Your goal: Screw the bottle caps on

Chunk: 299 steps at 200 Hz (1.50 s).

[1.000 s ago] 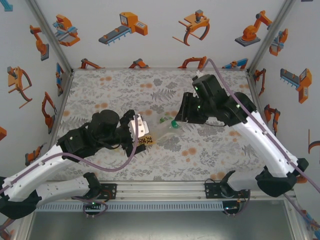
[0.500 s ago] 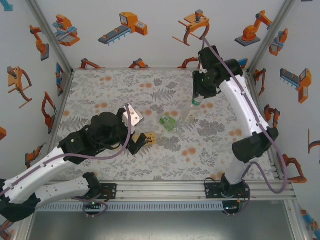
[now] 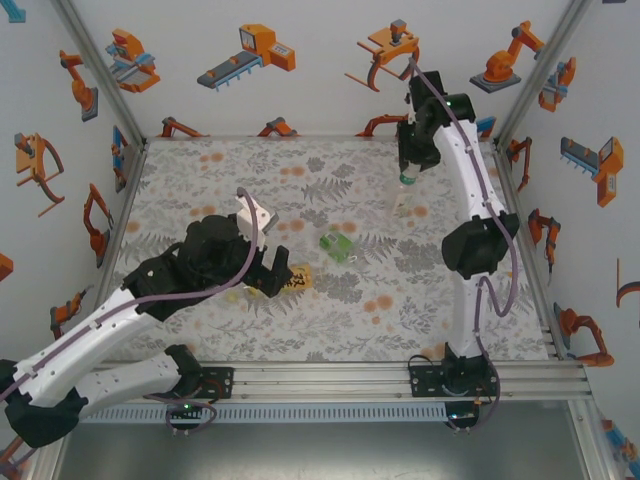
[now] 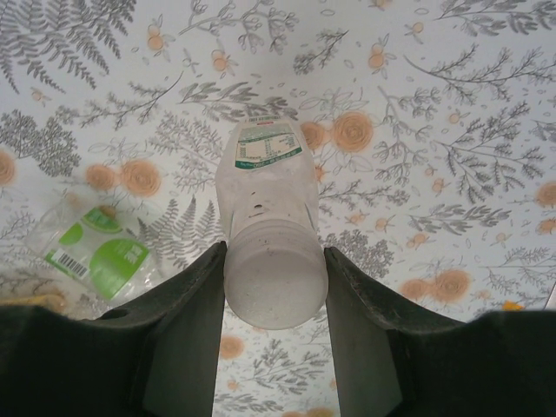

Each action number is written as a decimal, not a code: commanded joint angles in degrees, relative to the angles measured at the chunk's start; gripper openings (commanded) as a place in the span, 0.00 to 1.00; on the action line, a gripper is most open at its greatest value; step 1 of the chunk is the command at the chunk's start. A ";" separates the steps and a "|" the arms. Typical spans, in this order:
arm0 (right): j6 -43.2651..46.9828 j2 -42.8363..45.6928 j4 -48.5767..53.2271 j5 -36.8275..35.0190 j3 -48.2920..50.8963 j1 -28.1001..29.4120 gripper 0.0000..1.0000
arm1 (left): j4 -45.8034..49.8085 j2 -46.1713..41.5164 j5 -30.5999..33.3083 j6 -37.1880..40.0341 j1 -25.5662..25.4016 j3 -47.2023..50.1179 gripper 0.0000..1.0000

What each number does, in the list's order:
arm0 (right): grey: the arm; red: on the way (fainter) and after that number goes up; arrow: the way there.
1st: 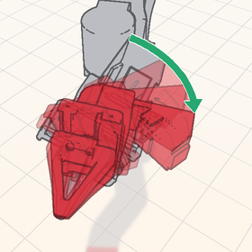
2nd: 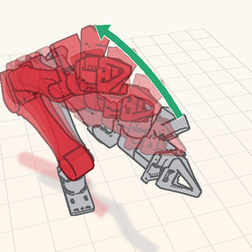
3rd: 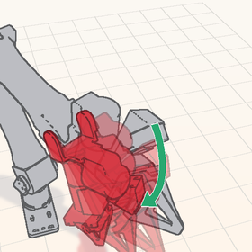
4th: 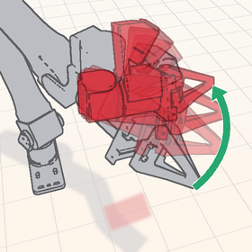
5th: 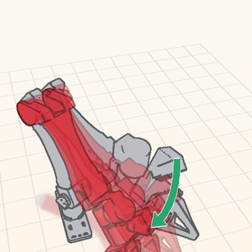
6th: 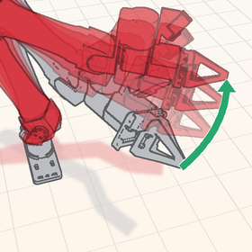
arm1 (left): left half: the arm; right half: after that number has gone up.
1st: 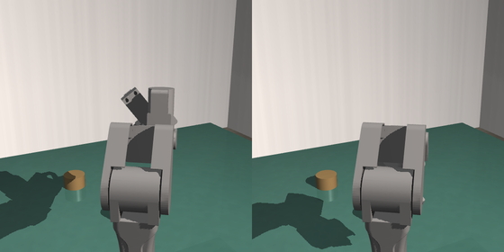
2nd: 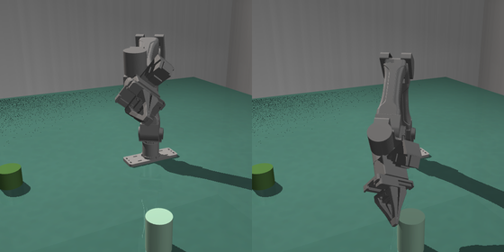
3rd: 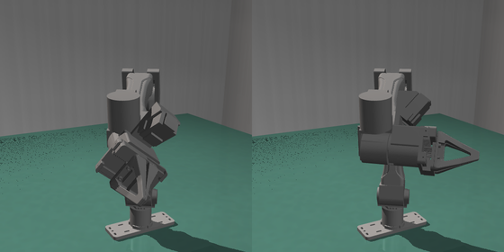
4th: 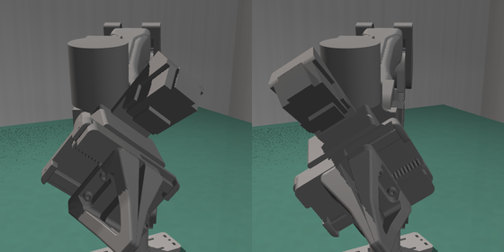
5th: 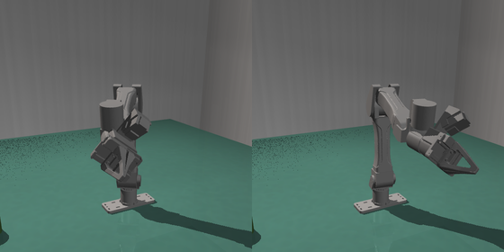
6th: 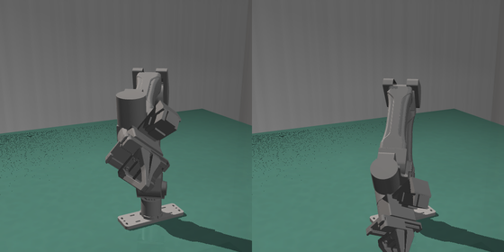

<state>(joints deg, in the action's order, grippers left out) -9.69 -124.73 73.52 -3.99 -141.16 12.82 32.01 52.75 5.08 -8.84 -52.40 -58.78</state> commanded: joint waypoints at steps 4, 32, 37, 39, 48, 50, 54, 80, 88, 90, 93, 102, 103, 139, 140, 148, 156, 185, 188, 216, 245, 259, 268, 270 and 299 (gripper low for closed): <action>1.94 -1.48 0.39 -0.59 -2.90 -1.42 0.13 | 3.53 3.58 0.17 -2.39 1.14 -2.85 0.88; 2.61 -2.51 -1.21 -0.14 -2.75 -2.17 0.13 | 3.71 5.53 -0.35 -2.08 1.34 -4.02 0.88; 2.71 -2.73 -1.39 -0.27 -2.80 -2.24 0.13 | 3.23 5.60 -0.50 -1.90 1.34 -3.90 0.89; 2.72 -2.87 -1.43 -0.37 -2.76 -2.31 0.13 | 3.04 5.60 -0.51 -1.93 1.34 -3.84 0.90; 2.83 -3.33 -1.69 -0.49 -2.76 -2.45 0.13 | 2.54 5.60 -0.62 -1.96 1.42 -3.71 0.92; 2.84 -3.37 -1.75 -0.49 -2.79 -2.51 0.13 | 2.42 5.61 -0.67 -1.90 1.43 -3.71 0.93; 2.92 -3.54 -1.86 -0.56 -2.77 -2.58 0.13 | 2.37 5.69 -0.77 -1.88 1.49 -3.71 0.95; 3.20 -4.45 -2.28 -0.76 -2.64 -2.80 0.14 | 2.34 6.46 -1.43 -1.71 1.77 -4.26 0.97; 3.35 -4.72 -2.41 -0.76 -2.66 -2.80 0.14 | 2.27 6.64 -1.61 -1.90 1.82 -4.30 0.97; 3.34 -4.73 -2.41 -0.76 -2.63 -2.80 0.14 | 2.27 6.66 -1.53 -2.00 1.85 -4.32 0.97; 3.27 -4.81 -2.41 -0.76 -2.66 -2.85 0.14 | 2.34 6.73 -1.55 -2.05 1.86 -4.32 0.97; 3.27 -5.08 -2.49 -0.67 -2.53 -2.89 0.16 | 2.21 6.78 -1.58 -1.98 1.86 -4.21 0.97; 3.27 -5.13 -2.50 -0.67 -2.54 -2.89 0.16 | 2.15 6.72 -1.62 -2.02 1.86 -4.18 0.97; 3.25 -4.99 -2.56 -0.67 -1.31 -2.89 0.30 | -3.34 3.55 -1.64 -1.93 1.92 -0.86 0.97; 3.26 -4.95 -2.58 -0.67 -1.22 -2.89 0.30 | -3.43 3.39 -1.60 -1.95 1.89 -0.79 0.97; 3.20 -4.88 -2.54 -0.75 -0.95 -2.89 0.32 | -4.17 2.69 -1.39 -1.89 1.93 -0.33 0.97; 3.19 -4.75 -2.59 -0.80 -0.76 -2.89 0.34 | -4.77 2.02 -1.45 -1.62 1.91 0.05 0.97; 3.31 -4.34 -2.74 -1.11 -0.77 -2.88 0.41 | -7.68 0.04 -1.89 -2.98 2.17 1.86 0.97; 3.33 -4.30 -2.76 -1.19 -0.74 -2.89 0.41 | -7.88 -0.04 -1.54 -3.67 2.21 2.05 0.97; 3.44 -4.04 -2.76 -1.11 -0.56 -2.89 0.43 | -5.87 1.09 0.01 -6.14 2.90 0.56 0.97; 3.60 -3.88 -2.76 -0.56 -0.07 -2.97 0.40 | -2.22 2.57 3.18 -6.91 2.92 -2.07 0.97; 3.62 -3.74 -2.70 -0.67 0.17 -2.98 0.46 | -4.03 0.89 3.55 -7.00 2.88 -0.85 0.97; 3.56 -3.46 -2.70 -0.67 0.27 -3.02 0.54 | -5.16 -0.54 4.57 -7.88 3.00 0.26 0.97; 3.59 -3.43 -2.68 -0.67 0.34 -2.99 0.56 | -5.46 -0.96 4.63 -8.00 3.01 0.49 0.97; 3.56 -2.68 -2.63 -1.45 0.45 -2.97 0.70 | -5.55 -3.14 3.37 -9.92 3.88 2.02 0.97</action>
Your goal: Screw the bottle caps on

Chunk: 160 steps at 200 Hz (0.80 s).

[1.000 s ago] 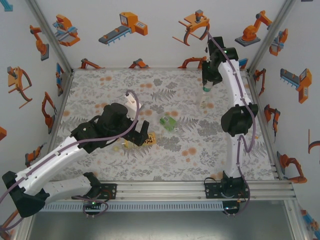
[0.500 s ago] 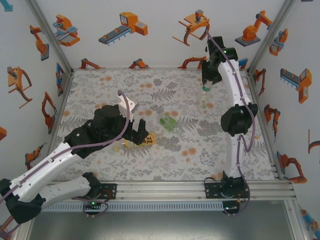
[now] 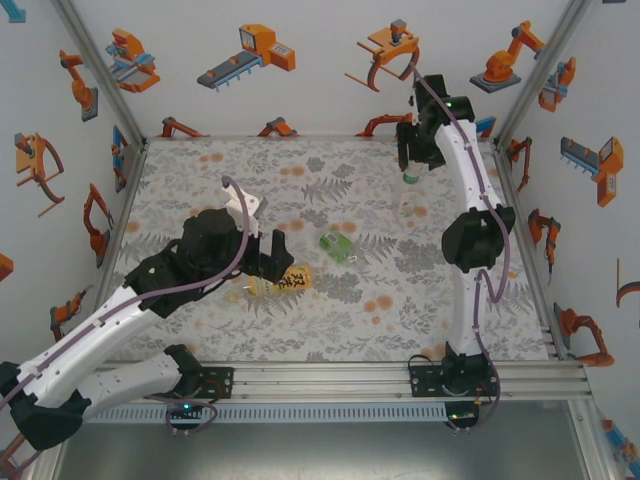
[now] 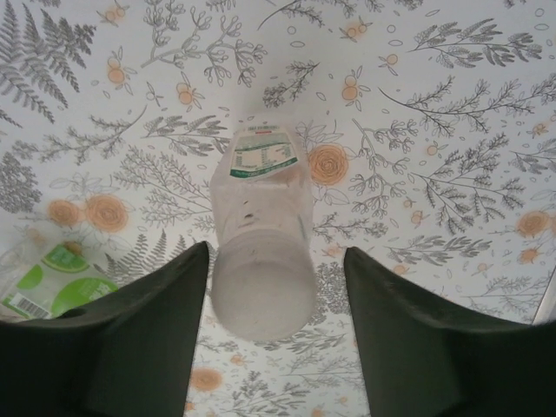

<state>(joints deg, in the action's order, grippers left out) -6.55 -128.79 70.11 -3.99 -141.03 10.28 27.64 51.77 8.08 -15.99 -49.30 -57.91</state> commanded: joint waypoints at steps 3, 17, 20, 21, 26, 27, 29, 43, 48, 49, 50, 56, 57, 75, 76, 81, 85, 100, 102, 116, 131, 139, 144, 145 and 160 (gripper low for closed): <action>0.43 1.46 0.74 -1.60 0.32 -0.44 0.71 | -1.18 -2.20 0.10 -2.86 0.78 1.30 0.97; 0.56 1.97 0.73 -2.11 0.23 -0.45 0.73 | -0.87 -2.61 0.01 -3.89 0.78 1.55 0.97; 0.49 2.16 0.73 -2.16 0.19 -0.44 0.73 | -0.76 -2.63 0.01 -3.96 0.78 1.57 0.97; 0.53 2.20 0.73 -2.20 0.17 -0.44 0.73 | -0.75 -2.64 0.01 -4.05 0.78 1.57 0.97; 0.63 2.47 0.73 -2.32 0.19 -0.44 0.74 | -0.74 -2.70 -0.20 -4.09 0.79 1.65 0.97; 0.64 2.48 0.73 -2.33 0.12 -0.44 0.74 | -0.74 -2.71 -0.27 -4.12 0.79 1.70 0.97; 0.70 2.67 0.73 -2.38 0.09 -0.44 0.74 | -0.81 -2.74 -0.41 -4.15 0.85 1.76 0.97; 0.70 3.73 0.80 -2.82 0.03 -0.40 0.74 | -0.67 -2.82 -0.76 -4.09 0.91 1.50 0.97; 0.67 4.28 0.89 -2.99 0.01 -0.44 0.74 | -0.66 -2.85 -0.54 -4.27 0.87 1.48 0.97; 0.66 4.40 0.90 -3.02 0.03 -0.40 0.74 | -0.61 -2.88 -0.26 -4.38 0.87 1.48 0.97; 0.66 4.46 0.90 -3.03 0.09 -0.42 0.75 | -0.59 -2.89 0.00 -4.52 0.87 1.44 0.97; 0.74 5.09 0.99 -3.16 0.06 -0.44 0.74 | 0.29 -2.83 2.87 -6.25 0.91 1.20 0.97; 0.74 5.24 1.04 -3.19 0.06 -0.44 0.75 | 0.43 -2.82 3.33 -6.69 0.94 1.12 0.97; 0.67 7.40 1.97 -3.52 0.09 -0.39 0.74 | 0.19 -3.39 4.25 -7.03 1.13 1.47 0.97; 0.66 7.54 2.01 -3.54 0.09 -0.37 0.74 | 0.12 -3.41 4.24 -7.03 1.13 1.52 0.97; 0.69 8.27 2.34 -3.63 0.14 -0.35 0.74 | -0.09 -3.71 4.19 -7.12 1.13 1.61 0.97; 0.66 8.94 2.54 -3.65 0.24 -0.35 0.74 | -0.33 -3.95 4.35 -7.42 1.13 1.72 0.97; 0.44 11.39 3.43 -3.49 1.03 -0.27 0.74 | -1.60 -5.02 4.54 -8.44 1.15 2.63 0.97; 0.36 11.90 3.49 -3.49 1.32 -0.24 0.74 | -1.73 -5.19 4.44 -8.44 1.14 2.76 0.97; 0.02 15.08 3.19 -2.97 3.66 0.31 0.74 | -1.67 -5.83 3.68 -8.49 1.11 2.91 0.97; -0.31 19.22 1.98 -2.07 7.89 1.57 0.74 | 0.37 -5.84 2.28 -8.19 1.13 1.70 0.97; -0.77 21.42 1.32 -1.71 10.34 2.31 0.73 | 1.64 -5.63 0.48 -6.29 1.13 0.81 0.97; -1.23 22.91 0.90 -1.51 11.81 2.82 0.73 | 2.40 -5.48 -0.04 -5.60 1.13 0.37 0.97; -1.30 23.11 0.82 -1.44 12.09 2.95 0.73 | 2.58 -5.46 -0.02 -5.57 1.13 0.27 0.97; -2.32 27.60 -0.87 0.35 17.26 4.76 0.72 | 5.73 -4.71 3.44 -8.36 1.13 -1.00 0.97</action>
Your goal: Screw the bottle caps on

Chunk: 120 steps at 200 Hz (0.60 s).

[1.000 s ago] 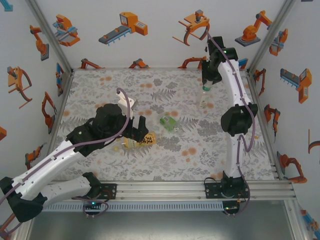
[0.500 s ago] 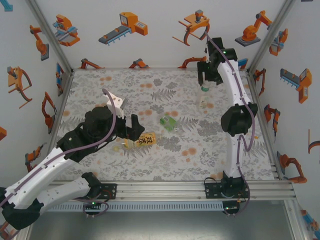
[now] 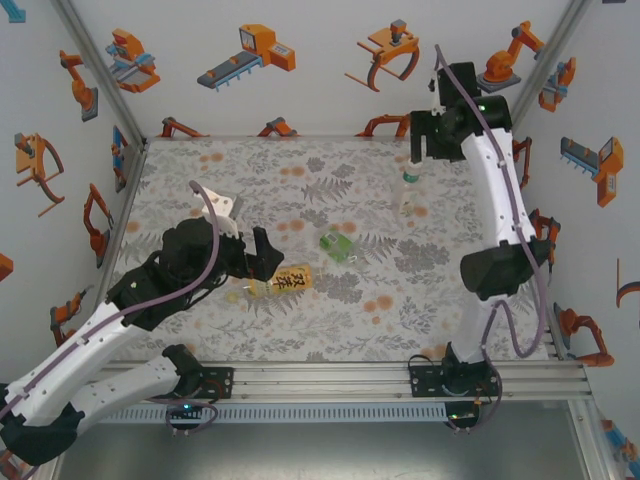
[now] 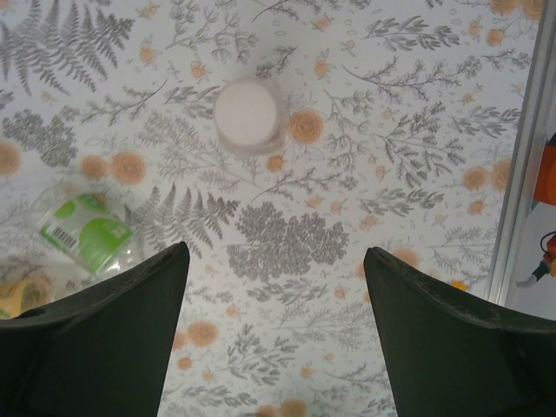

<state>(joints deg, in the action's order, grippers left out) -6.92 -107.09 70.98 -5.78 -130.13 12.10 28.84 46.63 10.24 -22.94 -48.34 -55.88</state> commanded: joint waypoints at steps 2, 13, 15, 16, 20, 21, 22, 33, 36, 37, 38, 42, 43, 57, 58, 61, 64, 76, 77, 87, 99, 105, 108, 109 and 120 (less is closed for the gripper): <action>-2.11 6.47 -2.06 2.32 7.07 3.29 0.72 | 4.95 0.47 1.49 -1.78 0.17 -3.13 0.97; -3.02 9.30 -3.76 3.20 11.26 5.05 0.72 | 6.02 0.65 2.39 -3.17 0.17 -3.46 0.97; -3.06 9.76 -4.17 3.44 11.97 5.42 0.72 | 6.11 0.65 2.47 -3.34 0.17 -3.45 0.97; -3.08 10.08 -4.31 3.56 12.42 5.54 0.72 | 6.17 0.56 2.53 -3.43 0.17 -3.45 0.97; -3.14 11.08 -5.17 4.19 14.11 6.35 0.72 | 6.22 0.47 3.00 -4.03 0.17 -3.45 0.97; -3.17 11.32 -5.34 4.32 14.51 6.62 0.72 | 6.36 0.43 3.06 -4.30 0.17 -3.45 0.97; -3.18 11.57 -5.59 4.44 14.92 6.84 0.71 | 6.42 0.41 3.13 -4.52 0.22 -3.49 0.97; -3.30 13.97 -8.11 6.08 19.64 9.06 0.71 | 7.85 0.21 4.73 -6.78 0.26 -3.69 0.97; -3.34 14.64 -8.94 6.58 21.00 9.59 0.71 | 8.23 0.19 4.91 -7.11 0.33 -3.78 0.97; -3.26 14.86 -9.15 6.71 21.46 9.77 0.71 | 8.37 0.20 4.94 -7.16 0.34 -3.79 0.97; -3.23 15.05 -9.48 6.86 21.87 10.00 0.70 | 8.53 0.16 5.00 -7.14 0.34 -3.79 0.97; -3.19 15.85 -10.56 7.66 23.64 10.84 0.70 | 9.10 0.13 5.05 -7.20 0.35 -3.95 0.97; -3.19 16.03 -10.89 7.82 24.06 10.97 0.70 | 9.24 0.13 5.01 -7.21 0.35 -4.01 0.97; -3.17 18.65 -15.47 10.23 30.99 13.26 0.69 | 10.97 0.13 4.54 -6.39 0.44 -4.45 0.97; -3.14 18.84 -15.94 10.38 31.47 13.41 0.69 | 11.06 0.08 4.49 -6.40 0.44 -4.43 0.97; -3.10 19.36 -17.09 11.09 32.97 13.87 0.69 | 11.18 0.00 4.37 -6.22 0.44 -4.37 0.97; -2.84 19.94 -18.40 11.64 34.65 14.37 0.69 | 11.29 0.03 4.17 -5.96 0.44 -4.30 0.97; -1.37 21.81 -24.13 14.95 41.20 15.78 0.69 | 10.98 -0.63 3.56 -5.68 0.52 -3.45 0.97; -1.27 22.00 -24.53 15.11 41.76 15.91 0.69 | 10.93 -0.69 3.47 -5.70 0.52 -3.36 0.97; 0.33 23.07 -28.97 16.65 46.43 17.07 0.69 | 10.67 -1.14 3.30 -5.67 0.52 -2.65 0.97; 3.74 23.84 -33.72 18.59 51.39 18.44 0.70 | 11.35 -1.30 3.53 -5.95 0.61 -2.49 0.97; 6.34 24.10 -36.13 19.82 54.04 19.04 0.70 | 11.96 -1.30 3.77 -6.18 0.61 -2.72 0.97; 6.93 24.09 -36.80 20.01 54.74 19.20 0.70 | 12.27 -1.30 3.88 -6.28 0.68 -2.73 0.97; 7.23 24.11 -37.10 20.02 55.12 19.28 0.70 | 12.37 -1.29 3.85 -6.30 0.69 -2.78 0.97; 10.27 24.09 -40.53 20.06 58.35 19.96 0.71 | 13.43 -1.08 3.87 -6.44 0.70 -3.20 0.97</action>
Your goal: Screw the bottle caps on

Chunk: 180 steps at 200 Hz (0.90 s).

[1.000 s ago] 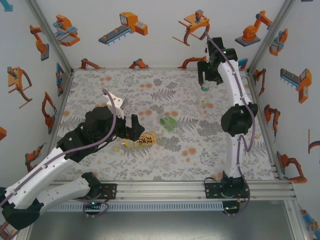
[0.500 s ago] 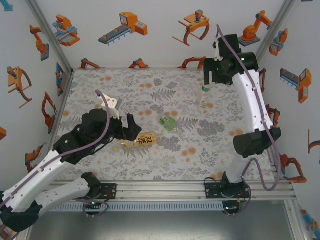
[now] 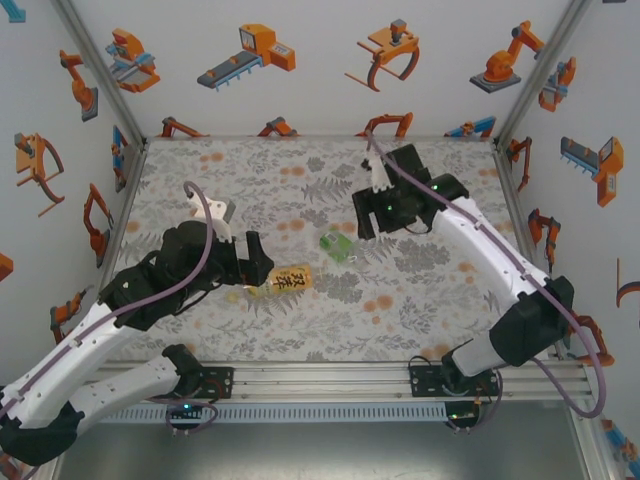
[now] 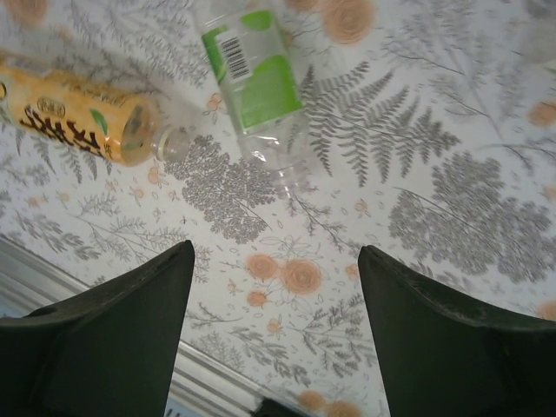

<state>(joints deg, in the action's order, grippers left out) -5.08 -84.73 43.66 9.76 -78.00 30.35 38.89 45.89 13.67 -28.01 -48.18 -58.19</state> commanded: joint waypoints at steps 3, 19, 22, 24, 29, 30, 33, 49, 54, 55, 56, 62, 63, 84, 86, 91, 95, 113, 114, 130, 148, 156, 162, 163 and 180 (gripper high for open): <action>9.18 1.61 -14.01 4.67 6.87 1.81 0.72 | 3.65 -0.28 0.47 -1.43 0.62 -1.01 0.97; 11.49 0.32 -17.79 5.09 9.77 1.86 0.72 | 4.63 -0.37 0.77 -1.77 0.72 -1.05 0.97; 11.77 0.00 -18.28 5.25 10.13 1.88 0.72 | 4.57 -0.38 0.56 -1.65 0.72 -0.98 0.97; 11.94 -0.24 -18.57 5.31 10.34 1.86 0.72 | 4.58 -0.37 0.39 -1.51 0.77 -0.87 0.97; 12.41 -0.91 -19.17 5.67 10.60 1.83 0.72 | 4.28 -0.54 0.02 -1.32 0.80 -0.71 0.97; 12.48 -1.03 -19.38 5.73 10.64 1.87 0.72 | 4.23 -0.58 -0.06 -1.29 0.81 -0.70 0.97; 12.73 -1.42 -19.80 5.98 10.84 1.89 0.72 | 4.11 -0.67 -0.19 -1.18 0.81 -0.65 0.97; 12.93 -3.66 -22.59 6.15 11.67 1.86 0.72 | 3.82 -1.04 -0.19 -1.17 0.81 -0.50 0.97; 12.99 -4.51 -23.43 6.38 11.78 1.88 0.72 | 3.82 -1.18 -0.06 -1.17 0.88 -0.48 0.97; 12.99 -4.51 -23.43 6.38 11.78 1.88 0.72 | 3.82 -1.21 -0.01 -1.13 0.89 -0.46 0.97; 12.99 -4.63 -23.61 6.39 11.75 1.90 0.72 | 3.82 -1.23 0.01 -1.15 0.89 -0.44 0.97; 12.94 -5.54 -24.54 6.73 11.89 1.88 0.72 | 3.82 -1.28 0.10 -1.21 0.90 -0.36 0.97; 12.92 -5.67 -24.69 6.79 11.85 1.89 0.72 | 3.82 -1.28 0.12 -1.18 0.90 -0.40 0.97; 13.14 -9.16 -26.89 8.49 11.65 1.83 0.72 | 3.82 -1.24 -0.02 -0.76 0.99 -0.38 0.97; 13.09 -9.54 -27.05 8.63 11.64 1.84 0.72 | 3.82 -1.24 -0.09 -0.69 0.99 -0.37 0.97; 13.10 -10.40 -27.46 8.93 11.47 1.84 0.72 | 3.82 -1.17 -0.27 -0.52 0.99 -0.46 0.97; 13.10 -10.92 -27.65 9.03 11.60 1.89 0.72 | 3.82 -1.14 -0.42 -0.39 0.99 -0.52 0.97; 13.24 -13.00 -28.82 9.09 11.94 1.86 0.72 | 4.16 -1.26 -0.09 -0.25 0.99 -0.68 0.97; 13.33 -13.09 -28.95 9.12 11.97 1.89 0.72 | 4.21 -1.25 -0.07 -0.23 0.99 -0.69 0.97; 13.94 -14.70 -29.62 9.22 12.08 1.87 0.72 | 4.40 -1.51 0.38 -0.39 1.07 -0.59 0.97; 14.55 -16.52 -30.10 9.31 12.04 1.82 0.71 | 4.35 -1.59 0.57 -0.57 1.16 -0.43 0.97; 14.78 -17.37 -30.26 9.24 12.02 1.82 0.70 | 4.35 -1.46 0.56 -0.58 1.16 -0.46 0.97; 14.82 -17.75 -30.38 9.16 12.07 1.86 0.69 | 4.35 -1.43 0.59 -0.61 1.16 -0.45 0.97; 14.78 -17.88 -30.38 9.10 12.08 1.84 0.69 | 4.39 -1.38 0.58 -0.54 1.21 -0.44 0.97; 14.80 -18.92 -31.13 8.87 12.73 1.84 0.67 | 4.56 -1.04 0.54 -0.23 1.33 -0.55 0.97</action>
<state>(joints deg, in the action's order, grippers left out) 8.27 -102.24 14.94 17.82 -66.28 32.18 42.09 44.91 13.74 -28.67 -47.46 -58.19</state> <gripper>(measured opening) 0.686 0.972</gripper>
